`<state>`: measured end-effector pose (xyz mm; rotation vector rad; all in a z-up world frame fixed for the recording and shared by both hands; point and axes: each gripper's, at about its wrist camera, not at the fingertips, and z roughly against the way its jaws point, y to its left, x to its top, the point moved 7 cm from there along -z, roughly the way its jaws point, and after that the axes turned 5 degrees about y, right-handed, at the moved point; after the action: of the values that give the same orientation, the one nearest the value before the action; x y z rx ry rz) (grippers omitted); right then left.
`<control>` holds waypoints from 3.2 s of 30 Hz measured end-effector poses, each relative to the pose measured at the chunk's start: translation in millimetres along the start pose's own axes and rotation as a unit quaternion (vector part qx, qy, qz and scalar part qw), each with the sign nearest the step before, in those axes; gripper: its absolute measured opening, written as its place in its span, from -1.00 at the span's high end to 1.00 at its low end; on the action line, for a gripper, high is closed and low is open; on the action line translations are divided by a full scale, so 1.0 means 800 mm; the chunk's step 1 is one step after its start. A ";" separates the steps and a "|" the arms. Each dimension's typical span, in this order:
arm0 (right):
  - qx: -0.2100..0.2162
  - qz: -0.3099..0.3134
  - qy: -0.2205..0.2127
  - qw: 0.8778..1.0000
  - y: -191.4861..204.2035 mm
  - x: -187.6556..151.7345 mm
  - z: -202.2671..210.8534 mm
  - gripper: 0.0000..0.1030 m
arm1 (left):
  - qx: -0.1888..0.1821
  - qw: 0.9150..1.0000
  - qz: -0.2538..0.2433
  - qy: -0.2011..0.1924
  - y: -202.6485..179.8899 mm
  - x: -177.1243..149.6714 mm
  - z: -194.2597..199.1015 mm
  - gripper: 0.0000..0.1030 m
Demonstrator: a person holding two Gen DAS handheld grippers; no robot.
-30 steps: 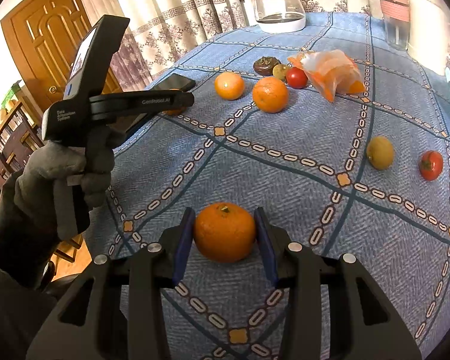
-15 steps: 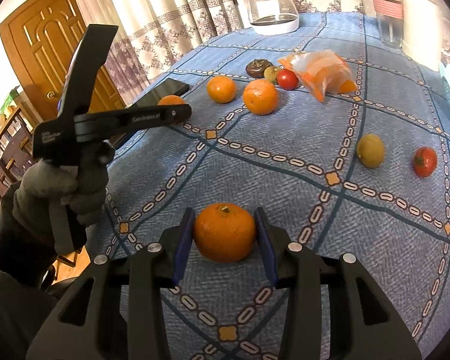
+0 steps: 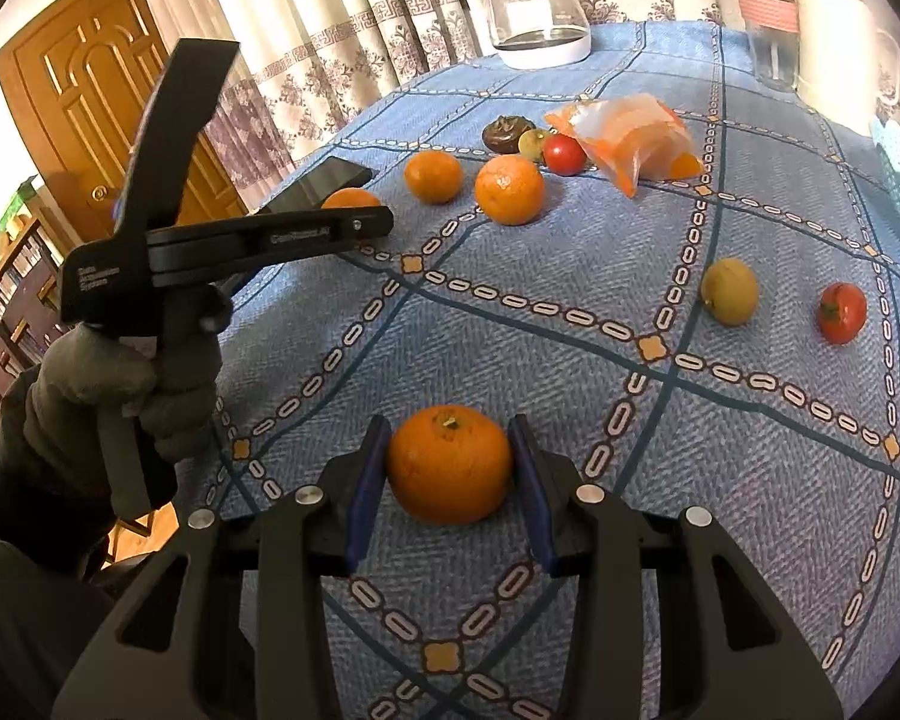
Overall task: Organize fruits
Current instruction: 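Carry the tangerine into the blue lace basket and open the right tool, then lower the held orange into the basket and open the left tool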
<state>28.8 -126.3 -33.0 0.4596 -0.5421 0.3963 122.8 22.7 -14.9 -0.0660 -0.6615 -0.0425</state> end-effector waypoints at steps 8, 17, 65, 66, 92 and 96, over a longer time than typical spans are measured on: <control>-0.006 -0.029 -0.034 0.999 -0.024 0.010 0.026 0.19 | -0.014 0.999 -0.022 -0.033 -0.023 0.016 0.033 0.16; -0.070 -0.062 -0.093 0.991 -0.090 0.039 0.082 0.19 | -0.026 0.998 -0.039 -0.046 -0.050 0.027 0.048 0.16; -0.275 -0.296 -0.278 0.872 -0.405 0.052 0.247 -0.35 | -0.103 0.980 -0.165 -0.049 -0.278 0.094 0.033 0.16; -0.278 -0.298 -0.277 0.870 -0.407 0.050 0.246 -0.35 | -0.109 0.978 -0.169 -0.049 -0.288 0.097 0.033 0.16; -0.275 -0.312 -0.282 0.865 -0.416 0.039 0.242 -0.37 | -0.171 0.963 -0.208 -0.017 -0.455 0.157 -0.065 -0.43; -0.277 -0.310 -0.285 0.864 -0.414 0.039 0.243 -0.37 | -0.166 0.965 -0.201 -0.022 -0.448 0.164 -0.062 -0.43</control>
<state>132.2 -492.3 30.7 0.1596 -1.0010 -0.5381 235.0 -340.3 43.7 -0.2558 -0.6988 -0.5460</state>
